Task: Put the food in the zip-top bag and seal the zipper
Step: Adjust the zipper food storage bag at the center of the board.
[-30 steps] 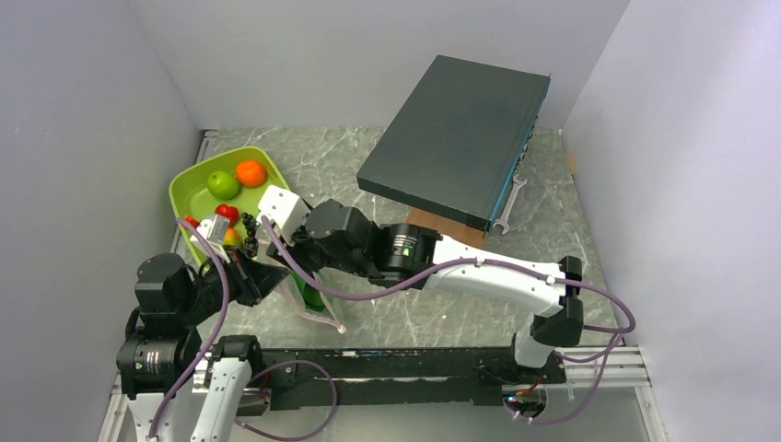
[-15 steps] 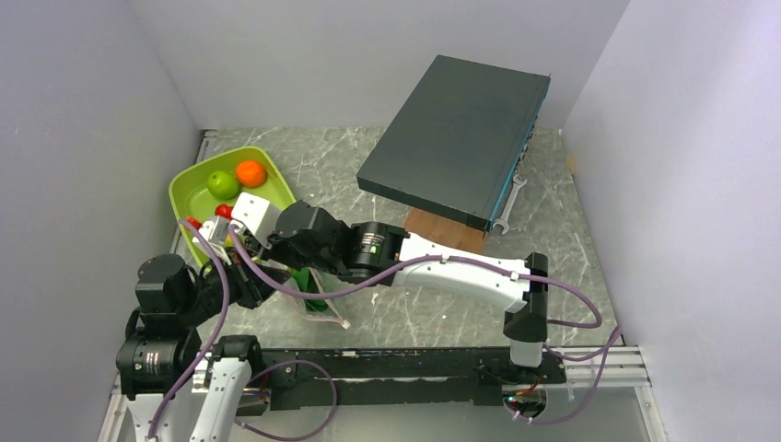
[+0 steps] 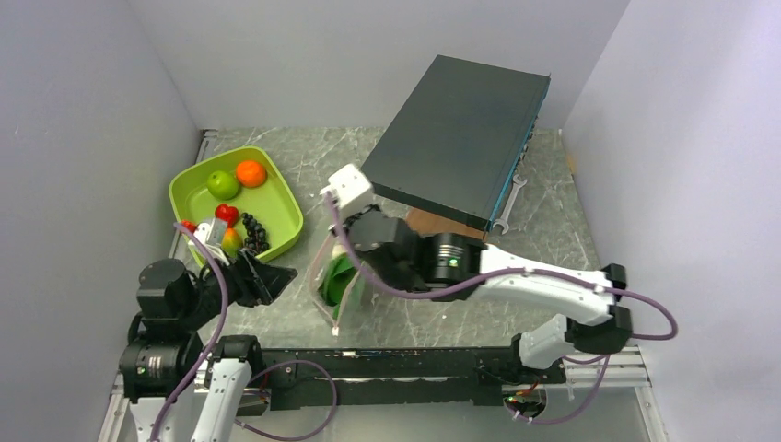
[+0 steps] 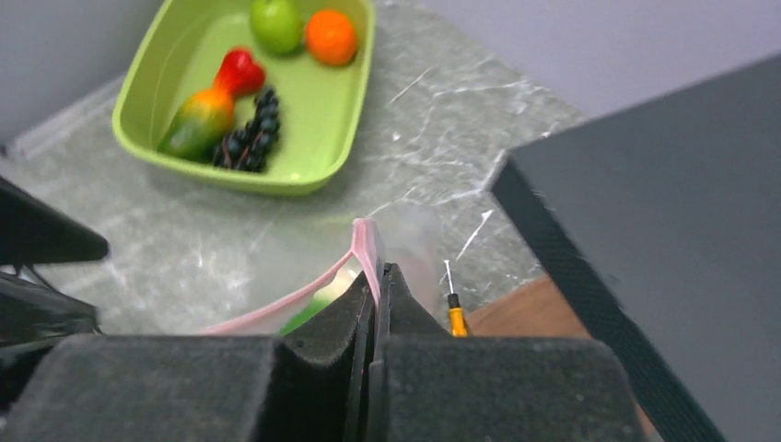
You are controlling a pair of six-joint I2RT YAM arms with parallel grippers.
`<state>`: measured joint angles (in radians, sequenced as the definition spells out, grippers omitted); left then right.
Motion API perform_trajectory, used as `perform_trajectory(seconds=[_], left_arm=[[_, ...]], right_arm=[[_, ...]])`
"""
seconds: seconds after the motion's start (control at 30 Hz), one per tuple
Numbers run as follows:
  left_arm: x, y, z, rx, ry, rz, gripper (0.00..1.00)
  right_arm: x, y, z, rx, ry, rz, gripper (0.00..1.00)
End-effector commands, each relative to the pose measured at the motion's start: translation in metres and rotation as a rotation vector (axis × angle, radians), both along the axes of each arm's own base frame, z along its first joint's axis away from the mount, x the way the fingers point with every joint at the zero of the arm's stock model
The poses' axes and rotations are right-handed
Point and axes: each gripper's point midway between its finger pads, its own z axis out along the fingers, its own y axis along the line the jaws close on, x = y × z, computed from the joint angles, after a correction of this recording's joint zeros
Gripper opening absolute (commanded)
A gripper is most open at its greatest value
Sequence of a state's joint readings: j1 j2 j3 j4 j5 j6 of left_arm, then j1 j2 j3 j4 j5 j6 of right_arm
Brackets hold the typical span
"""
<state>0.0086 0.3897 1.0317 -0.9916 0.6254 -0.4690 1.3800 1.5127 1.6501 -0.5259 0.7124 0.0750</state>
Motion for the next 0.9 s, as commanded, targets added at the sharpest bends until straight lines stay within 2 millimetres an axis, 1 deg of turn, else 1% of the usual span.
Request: perform_trajectory(seconds=[0.0,0.07,0.17,0.27,0.3,0.37,0.43,0.5,0.53,0.6,0.63,0.73,0.8,0.87], left_arm=[[0.025,0.004,-0.051,-0.077,0.142,0.09,0.68],[0.035,-0.008,-0.078,-0.158,0.23,0.05,0.66],[0.046,-0.024,-0.111,-0.259,0.33,-0.037,0.65],[0.054,-0.029,-0.131,-0.278,0.378,-0.078,0.64],[0.056,-0.027,-0.136,-0.257,0.394,-0.07,0.64],[0.059,-0.02,-0.138,-0.189,0.391,-0.04,0.65],[0.061,-0.003,-0.138,-0.076,0.379,0.038,0.65],[0.058,0.018,-0.137,0.034,0.384,0.136,0.67],[0.056,0.026,-0.131,0.07,0.371,0.176,0.67],[0.048,0.042,-0.126,0.131,0.375,0.258,0.68],[0.045,0.048,-0.12,0.147,0.368,0.294,0.68],[0.032,0.056,-0.098,0.143,0.317,0.355,0.68],[0.023,0.061,-0.087,0.14,0.282,0.394,0.67],[0.015,0.056,-0.078,0.123,0.224,0.366,0.67]], right_arm=[[0.009,-0.051,0.048,0.21,-0.021,-0.23,0.0],[0.009,-0.056,0.051,0.234,-0.022,-0.259,0.0],[0.013,-0.055,0.048,0.242,-0.031,-0.31,0.0],[0.02,-0.044,0.033,0.225,-0.056,-0.35,0.0],[0.022,-0.038,0.026,0.221,-0.062,-0.357,0.0],[0.024,-0.022,0.01,0.21,-0.064,-0.351,0.0],[0.024,0.003,-0.01,0.194,-0.047,-0.311,0.0],[0.024,0.025,-0.023,0.178,-0.026,-0.278,0.0],[0.024,0.035,-0.03,0.16,-0.016,-0.259,0.0],[0.022,0.049,-0.04,0.132,0.002,-0.226,0.0],[0.02,0.056,-0.044,0.121,0.01,-0.198,0.0],[0.017,0.06,-0.047,0.118,0.026,-0.158,0.0],[0.016,0.061,-0.046,0.132,0.033,-0.136,0.0],[0.018,0.06,-0.042,0.142,0.04,-0.129,0.0]])
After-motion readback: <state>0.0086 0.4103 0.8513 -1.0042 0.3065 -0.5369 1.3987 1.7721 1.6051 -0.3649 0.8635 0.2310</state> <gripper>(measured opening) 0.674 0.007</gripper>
